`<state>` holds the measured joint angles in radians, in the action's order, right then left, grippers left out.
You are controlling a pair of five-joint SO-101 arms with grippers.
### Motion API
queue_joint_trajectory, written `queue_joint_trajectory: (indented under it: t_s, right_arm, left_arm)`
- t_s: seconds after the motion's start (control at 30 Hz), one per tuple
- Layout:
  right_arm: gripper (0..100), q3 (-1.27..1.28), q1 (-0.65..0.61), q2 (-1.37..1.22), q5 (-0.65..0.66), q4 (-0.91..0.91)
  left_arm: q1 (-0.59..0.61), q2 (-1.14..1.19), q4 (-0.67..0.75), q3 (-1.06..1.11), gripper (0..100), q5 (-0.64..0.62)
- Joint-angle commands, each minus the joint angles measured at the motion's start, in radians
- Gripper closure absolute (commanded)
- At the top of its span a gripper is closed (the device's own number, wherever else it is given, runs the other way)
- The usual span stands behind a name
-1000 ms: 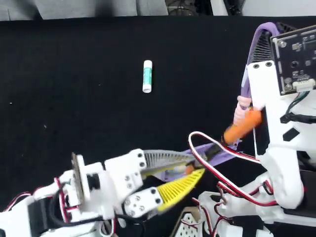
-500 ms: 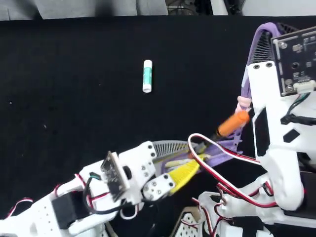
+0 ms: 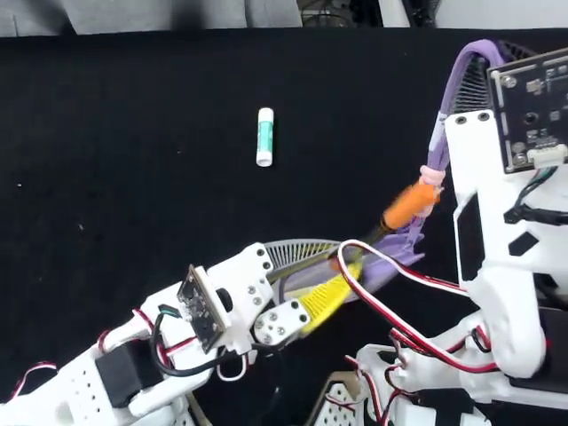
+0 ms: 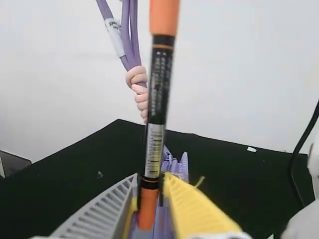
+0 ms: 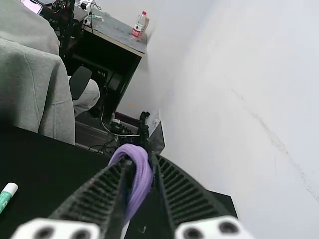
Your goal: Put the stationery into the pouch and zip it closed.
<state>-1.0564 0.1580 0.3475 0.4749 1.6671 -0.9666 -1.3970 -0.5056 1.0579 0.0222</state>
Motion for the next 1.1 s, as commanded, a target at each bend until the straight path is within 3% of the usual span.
queue_joint_trajectory:
  t_s: [0.0,0.13,0.43,0.6,0.77,0.9,1.07]
  right_arm:
    - [98.5,-0.027,-0.012,-0.005,0.012,0.0]
    - [98.5,-0.027,-0.012,-0.005,0.009,0.0]
    - [98.5,-0.027,-0.014,-0.005,0.011,0.0]
    - [98.5,-0.027,-0.014,-0.005,0.011,0.0]
    - [98.5,-0.027,-0.014,-0.005,0.011,0.0]
    - [98.5,-0.027,-0.014,-0.005,0.009,0.0]
    - [98.5,-0.027,-0.014,-0.005,0.008,0.002]
  left_arm:
    - [0.004,0.008,-0.16,-0.096,81,0.0]
    - [0.004,0.009,-0.239,-0.186,81,0.002]
    - [0.059,0.002,-0.247,-0.317,81,0.0]
    - [0.259,0.003,-0.272,-0.504,81,-0.031]
    - [0.576,0.012,-0.354,-0.693,81,-0.146]
    - [0.78,0.026,-0.307,-0.642,81,-0.25]
    - [0.857,0.219,-0.209,-0.53,81,-0.315]
